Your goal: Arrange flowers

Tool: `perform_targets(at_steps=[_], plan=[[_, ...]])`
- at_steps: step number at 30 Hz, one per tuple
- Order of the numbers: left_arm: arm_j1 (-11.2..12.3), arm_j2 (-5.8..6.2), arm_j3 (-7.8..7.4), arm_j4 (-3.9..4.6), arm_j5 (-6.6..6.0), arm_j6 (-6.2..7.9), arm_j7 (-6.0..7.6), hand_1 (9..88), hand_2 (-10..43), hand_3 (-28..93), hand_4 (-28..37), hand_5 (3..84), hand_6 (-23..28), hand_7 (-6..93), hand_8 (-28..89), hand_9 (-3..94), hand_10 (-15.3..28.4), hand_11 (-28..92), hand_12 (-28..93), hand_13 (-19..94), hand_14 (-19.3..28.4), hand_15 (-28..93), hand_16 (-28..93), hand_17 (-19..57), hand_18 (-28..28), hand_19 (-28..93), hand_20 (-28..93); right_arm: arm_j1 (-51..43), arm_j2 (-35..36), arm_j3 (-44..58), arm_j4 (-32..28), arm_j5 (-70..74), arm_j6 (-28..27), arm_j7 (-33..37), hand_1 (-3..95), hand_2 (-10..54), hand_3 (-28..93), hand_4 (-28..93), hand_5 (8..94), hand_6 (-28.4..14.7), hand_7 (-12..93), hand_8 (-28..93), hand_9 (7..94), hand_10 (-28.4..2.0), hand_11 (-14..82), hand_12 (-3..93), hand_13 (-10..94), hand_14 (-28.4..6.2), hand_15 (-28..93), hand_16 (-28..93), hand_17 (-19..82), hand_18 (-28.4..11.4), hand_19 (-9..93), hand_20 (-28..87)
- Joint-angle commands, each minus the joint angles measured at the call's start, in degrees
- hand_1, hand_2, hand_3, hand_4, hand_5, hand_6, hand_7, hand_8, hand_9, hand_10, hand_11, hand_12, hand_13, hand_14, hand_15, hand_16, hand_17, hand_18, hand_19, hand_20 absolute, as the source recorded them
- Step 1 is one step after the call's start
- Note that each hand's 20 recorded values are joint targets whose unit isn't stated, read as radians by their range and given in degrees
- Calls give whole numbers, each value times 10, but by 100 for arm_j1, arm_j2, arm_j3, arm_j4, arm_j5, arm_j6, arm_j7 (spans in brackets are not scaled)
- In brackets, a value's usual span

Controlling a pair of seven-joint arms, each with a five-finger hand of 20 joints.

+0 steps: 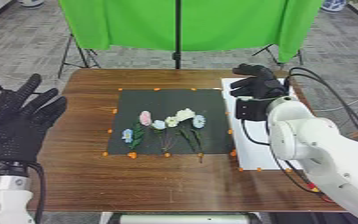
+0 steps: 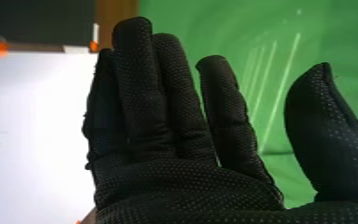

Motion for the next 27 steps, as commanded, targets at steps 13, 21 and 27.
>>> perform_targets(at_steps=[13, 21, 27], plan=[[494, -183, -13, 89, 132, 132, 303, 148, 77, 758, -283, 286, 27, 134, -99, 304, 184, 238, 114, 226, 271, 518, -88, -102, 246, 580, 146, -2243, 379, 2141, -51, 2954, -1166, -2597, 176, 73, 781, -281, 459, -4, 160, -127, 507, -167, 172, 129, 418, -184, 428, 86, 75, -239, 582, 99], [715, -279, -27, 56, 28, 174, 462, 146, 77, 760, -283, 300, 38, 145, -99, 308, 183, 238, 116, 229, 268, 514, -89, -102, 239, 562, 181, -3029, 440, 2693, -79, 3353, -1634, -2981, 166, 78, 778, -282, 460, 6, 162, -127, 501, -168, 162, 130, 401, -184, 406, 103, 46, -246, 553, 139], [846, -360, -85, 39, 25, 119, 455, 146, 77, 761, -283, 313, 53, 147, -99, 309, 185, 241, 117, 228, 269, 514, -87, -99, 243, 555, 195, -2896, 418, 2576, -62, 3377, -1820, -2939, 165, 80, 778, -283, 467, 12, 165, -130, 502, -167, 160, 133, 399, -183, 403, 109, 41, -244, 545, 145]])
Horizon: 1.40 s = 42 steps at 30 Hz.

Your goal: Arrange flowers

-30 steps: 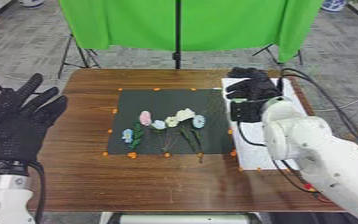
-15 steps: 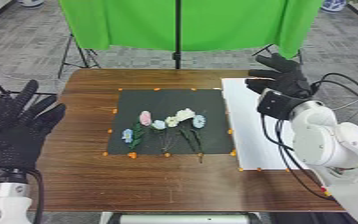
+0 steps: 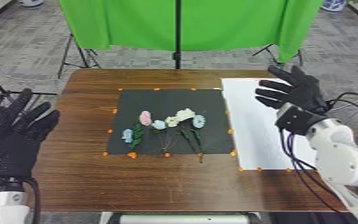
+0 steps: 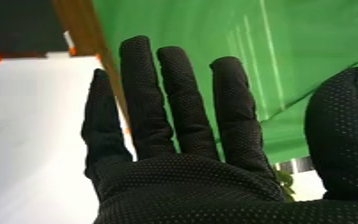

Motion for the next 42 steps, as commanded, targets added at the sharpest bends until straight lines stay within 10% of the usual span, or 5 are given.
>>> perform_targets(at_steps=[1, 8, 42], plan=[[281, -166, -51, -3, -57, 35, 11, 146, 77, 760, -283, 312, 52, 146, -100, 309, 185, 241, 117, 228, 269, 514, -87, -99, 244, 554, 196, 34, 37, -179, 27, -96, -231, -70, 165, 80, 778, -283, 467, 13, 164, -130, 501, -166, 159, 132, 399, -183, 402, 109, 40, -244, 544, 145], [206, -188, 2, 32, -55, -4, -162, 149, 80, 756, -283, 312, 51, 137, -99, 308, 185, 233, 114, 233, 268, 502, -89, -82, 256, 544, 190, 207, 144, -420, 50, -332, -335, 111, 163, 83, 776, -283, 469, 19, 159, -131, 502, -163, 154, 132, 395, -183, 395, 112, 33, -242, 534, 151], [-163, -80, 325, 102, -73, 18, -173, 149, 82, 756, -283, 305, 52, 136, -96, 299, 184, 226, 119, 226, 264, 472, -75, -68, 261, 555, 104, 276, 178, -496, 22, -765, -289, 400, 160, 90, 772, -283, 466, 30, 157, -135, 504, -155, 144, 130, 393, -184, 391, 118, 25, -237, 525, 169]])
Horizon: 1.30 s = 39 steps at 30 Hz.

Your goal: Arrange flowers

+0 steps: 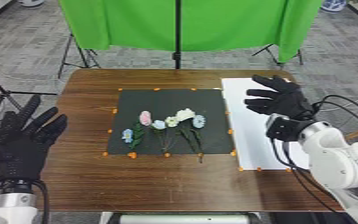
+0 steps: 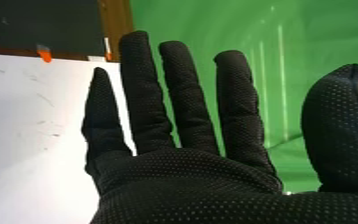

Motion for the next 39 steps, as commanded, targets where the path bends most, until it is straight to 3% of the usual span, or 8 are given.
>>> perform_targets(at_steps=[1, 15, 22, 39], plan=[[12, -6, 23, 16, -2, 19, -102, 149, 82, 755, -283, 305, 52, 136, -96, 299, 184, 226, 119, 227, 264, 474, -75, -69, 262, 555, 103, 11, -29, 1, -26, -82, 23, 39, 160, 90, 771, -283, 466, 30, 157, -135, 504, -155, 144, 131, 393, -184, 391, 118, 25, -237, 524, 169], [3, -21, 21, 12, 0, 29, -111, 150, 82, 756, -283, 305, 53, 136, -96, 298, 184, 227, 118, 226, 263, 474, -76, -69, 264, 564, 85, 6, -72, 24, -10, 36, 10, 119, 163, 90, 769, -283, 471, 31, 159, -137, 507, -155, 145, 130, 395, -184, 397, 117, 23, -235, 524, 172], [31, -4, 12, -7, -22, 19, -51, 151, 82, 757, -283, 305, 54, 137, -96, 298, 184, 226, 117, 226, 263, 473, -76, -69, 264, 565, 79, 4, -81, 34, 4, -5, -77, 120, 164, 89, 770, -283, 471, 31, 160, -137, 507, -154, 145, 130, 396, -183, 398, 116, 22, -234, 524, 172], [-90, 34, 43, 43, -11, 8, -157, 153, 83, 755, -283, 305, 55, 136, -96, 295, 185, 222, 117, 223, 261, 463, -76, -68, 261, 560, 60, 39, -145, -51, -3, -103, -71, 165, 165, 92, 767, -283, 474, 31, 161, -138, 509, -154, 145, 130, 395, -183, 398, 114, 20, -232, 524, 173]])
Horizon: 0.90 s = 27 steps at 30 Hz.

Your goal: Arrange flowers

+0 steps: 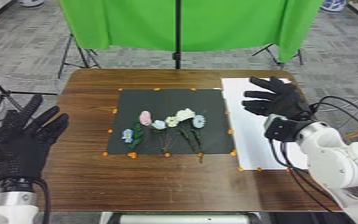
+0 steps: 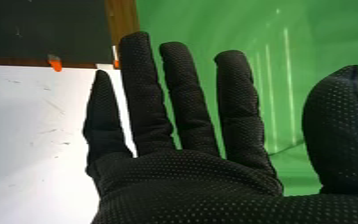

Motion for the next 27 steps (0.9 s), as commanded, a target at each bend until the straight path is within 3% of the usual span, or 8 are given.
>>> perform_targets(at_steps=[1, 9, 12, 19, 21, 27], plan=[[-44, 28, 36, 48, -14, 11, -100, 153, 83, 756, -283, 305, 55, 135, -96, 295, 185, 222, 117, 223, 261, 462, -75, -68, 261, 559, 58, 22, -63, -50, -8, -142, -17, 27, 165, 92, 767, -283, 474, 31, 161, -138, 509, -154, 146, 130, 395, -183, 398, 114, 20, -232, 524, 173], [-79, 66, 67, 64, -5, -28, -105, 154, 83, 755, -283, 305, 55, 135, -97, 291, 182, 216, 115, 221, 260, 447, -74, -71, 255, 539, 42, 75, -43, -111, 0, -106, -34, -10, 165, 92, 767, -283, 475, 32, 162, -139, 511, -154, 145, 130, 396, -183, 398, 114, 19, -231, 524, 173], [-93, 59, 48, 68, 8, -40, -169, 154, 83, 755, -283, 304, 55, 135, -96, 291, 182, 215, 116, 220, 260, 442, -72, -71, 254, 538, 40, 31, -46, -85, -8, -113, -16, 5, 165, 92, 766, -283, 475, 32, 162, -139, 511, -154, 145, 129, 396, -183, 398, 114, 19, -230, 524, 173], [-16, 30, 15, 29, 23, -39, -189, 154, 83, 754, -283, 305, 55, 135, -96, 292, 184, 219, 118, 222, 261, 447, -67, -72, 257, 549, 44, 37, -69, -90, -24, -117, -2, 48, 165, 93, 766, -283, 475, 32, 162, -139, 511, -153, 145, 129, 396, -183, 399, 115, 18, -230, 523, 173], [6, 26, 31, 23, 15, -14, -115, 155, 83, 754, -283, 304, 55, 137, -96, 293, 183, 220, 118, 222, 262, 450, -66, -73, 260, 558, 48, 110, -64, -125, -5, -153, -45, 45, 165, 93, 766, -283, 475, 32, 162, -139, 512, -153, 145, 130, 396, -183, 399, 115, 18, -230, 523, 173], [-21, 54, 48, 28, -3, 0, -80, 154, 83, 754, -283, 304, 55, 136, -96, 292, 184, 221, 118, 222, 263, 457, -68, -75, 264, 565, 51, 232, -85, -189, 46, -143, -38, 83, 164, 92, 767, -283, 475, 32, 161, -139, 512, -153, 145, 129, 396, -184, 399, 114, 18, -230, 523, 174]])
